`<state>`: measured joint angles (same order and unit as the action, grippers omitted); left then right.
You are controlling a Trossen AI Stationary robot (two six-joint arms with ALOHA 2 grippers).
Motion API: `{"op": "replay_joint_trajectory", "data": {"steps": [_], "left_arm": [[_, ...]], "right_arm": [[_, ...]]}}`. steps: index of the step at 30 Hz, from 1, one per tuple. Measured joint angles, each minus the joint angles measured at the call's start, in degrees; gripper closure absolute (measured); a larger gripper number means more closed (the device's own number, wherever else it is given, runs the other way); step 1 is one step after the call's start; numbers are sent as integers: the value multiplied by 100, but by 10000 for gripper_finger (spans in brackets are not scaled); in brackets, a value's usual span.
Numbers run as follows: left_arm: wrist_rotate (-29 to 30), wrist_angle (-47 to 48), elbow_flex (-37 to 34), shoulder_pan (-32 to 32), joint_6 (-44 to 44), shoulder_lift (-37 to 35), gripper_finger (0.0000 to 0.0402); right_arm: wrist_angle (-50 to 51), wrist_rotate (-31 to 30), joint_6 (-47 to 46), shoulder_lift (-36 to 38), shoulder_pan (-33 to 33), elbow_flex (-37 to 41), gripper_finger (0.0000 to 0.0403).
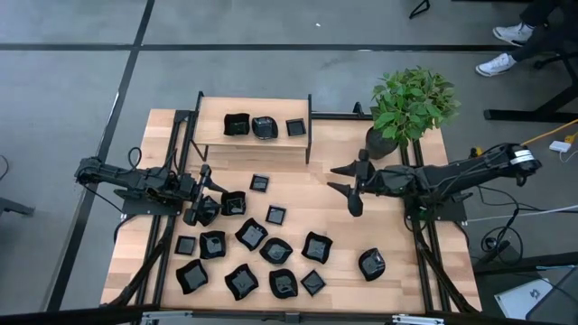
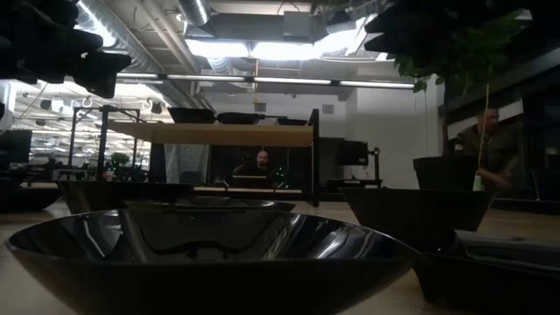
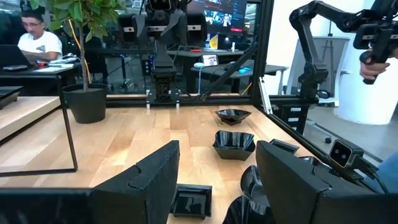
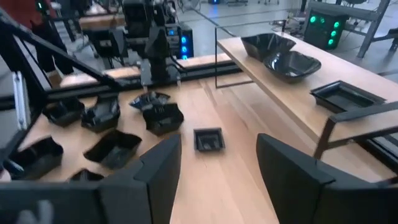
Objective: Pick & Place Mini shaped plates
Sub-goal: Stack the distorted square plate on top of the distorted square plate on the shelf
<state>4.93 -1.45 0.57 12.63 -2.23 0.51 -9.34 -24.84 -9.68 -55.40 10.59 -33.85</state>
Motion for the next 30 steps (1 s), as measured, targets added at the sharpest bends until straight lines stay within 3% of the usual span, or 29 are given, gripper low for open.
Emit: {"op": "replay_joint_trajectory", "data": {"steps": [5, 23, 27, 30], "left_arm": [[0, 0, -1, -1, 0, 0, 194], [2, 0, -1, -1, -1, 0, 194], [2, -2, -1, 0, 1, 0, 194], [3, -1, -1, -1, -1, 0, 194]], "right_arm": [[-416, 6, -512, -139, 0, 0, 195], [-452, 443, -587, -148, 2, -1, 195], [-45, 549, -123, -151, 3, -39, 195], [803, 554, -945, -155, 2, -400, 195]]}}
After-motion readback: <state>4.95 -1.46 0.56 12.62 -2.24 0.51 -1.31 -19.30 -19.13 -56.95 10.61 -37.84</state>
